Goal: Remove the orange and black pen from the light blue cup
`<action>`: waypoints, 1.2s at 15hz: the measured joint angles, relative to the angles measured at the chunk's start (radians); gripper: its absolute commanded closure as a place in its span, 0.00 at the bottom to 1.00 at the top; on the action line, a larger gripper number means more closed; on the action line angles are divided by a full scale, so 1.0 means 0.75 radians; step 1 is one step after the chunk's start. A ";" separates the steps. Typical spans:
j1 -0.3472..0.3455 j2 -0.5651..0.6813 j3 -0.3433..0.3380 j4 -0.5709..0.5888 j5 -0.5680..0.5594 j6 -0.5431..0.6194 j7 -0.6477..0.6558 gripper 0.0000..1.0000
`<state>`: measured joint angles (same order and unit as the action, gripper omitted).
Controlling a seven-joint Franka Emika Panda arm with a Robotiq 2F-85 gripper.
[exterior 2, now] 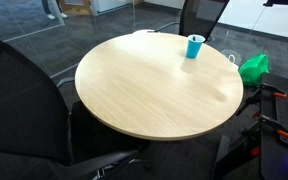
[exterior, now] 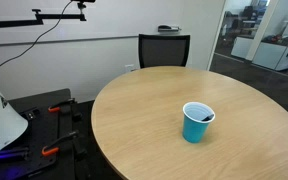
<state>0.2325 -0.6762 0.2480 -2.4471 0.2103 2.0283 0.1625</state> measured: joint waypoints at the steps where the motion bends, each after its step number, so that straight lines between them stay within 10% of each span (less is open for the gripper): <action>1: 0.000 0.000 0.000 0.000 0.000 0.000 0.000 0.00; 18: -0.090 -0.007 -0.106 0.013 -0.157 -0.001 -0.070 0.00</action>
<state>0.1647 -0.6815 0.1687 -2.4375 0.0924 2.0278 0.1103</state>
